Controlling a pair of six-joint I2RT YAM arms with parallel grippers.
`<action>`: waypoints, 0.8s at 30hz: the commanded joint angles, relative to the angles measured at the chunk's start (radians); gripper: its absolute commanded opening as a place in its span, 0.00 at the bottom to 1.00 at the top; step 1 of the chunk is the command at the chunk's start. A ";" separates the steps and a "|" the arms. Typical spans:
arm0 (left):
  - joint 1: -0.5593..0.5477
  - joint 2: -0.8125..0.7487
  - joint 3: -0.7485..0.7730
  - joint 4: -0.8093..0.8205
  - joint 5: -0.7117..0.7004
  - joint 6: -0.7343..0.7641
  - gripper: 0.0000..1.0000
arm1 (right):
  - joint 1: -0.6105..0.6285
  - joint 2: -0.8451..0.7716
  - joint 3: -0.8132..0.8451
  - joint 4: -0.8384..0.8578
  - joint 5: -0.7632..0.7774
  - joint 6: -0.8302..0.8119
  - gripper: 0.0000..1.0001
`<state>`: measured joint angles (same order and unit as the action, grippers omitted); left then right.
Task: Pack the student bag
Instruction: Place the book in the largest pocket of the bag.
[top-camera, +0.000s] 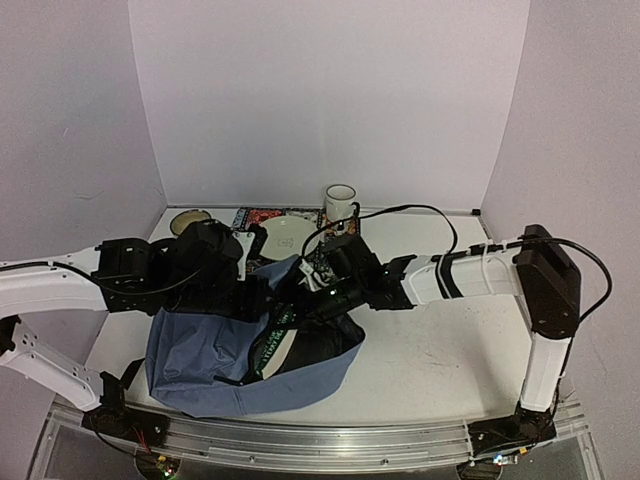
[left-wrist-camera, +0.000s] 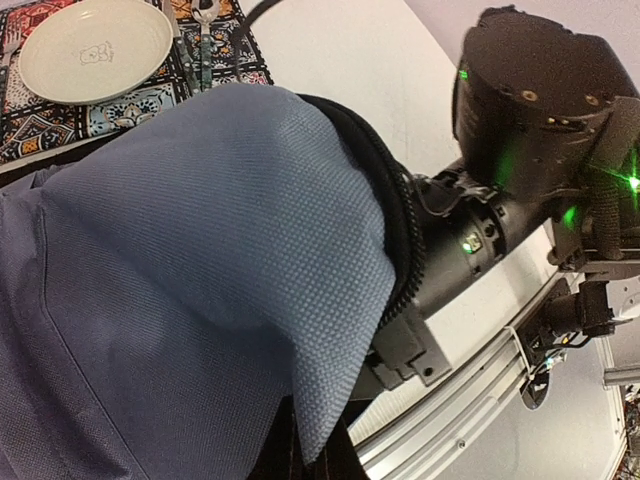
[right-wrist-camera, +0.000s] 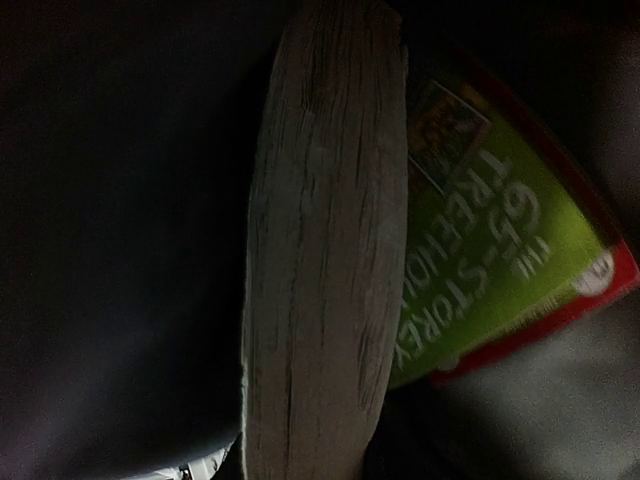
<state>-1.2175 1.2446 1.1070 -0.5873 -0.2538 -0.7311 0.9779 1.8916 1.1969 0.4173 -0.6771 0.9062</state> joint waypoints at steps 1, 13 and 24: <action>-0.018 -0.072 -0.009 0.152 0.081 0.013 0.00 | 0.021 0.066 0.144 0.063 -0.016 -0.028 0.05; -0.021 -0.156 -0.092 0.165 0.022 -0.036 0.00 | 0.032 0.100 0.200 0.044 0.192 -0.095 0.49; -0.021 -0.185 -0.151 0.165 -0.026 -0.070 0.00 | 0.031 -0.090 0.045 -0.056 0.439 -0.232 0.67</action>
<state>-1.2301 1.0813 0.9522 -0.4799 -0.2625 -0.7858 1.0122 1.9335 1.2754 0.3798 -0.3609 0.7552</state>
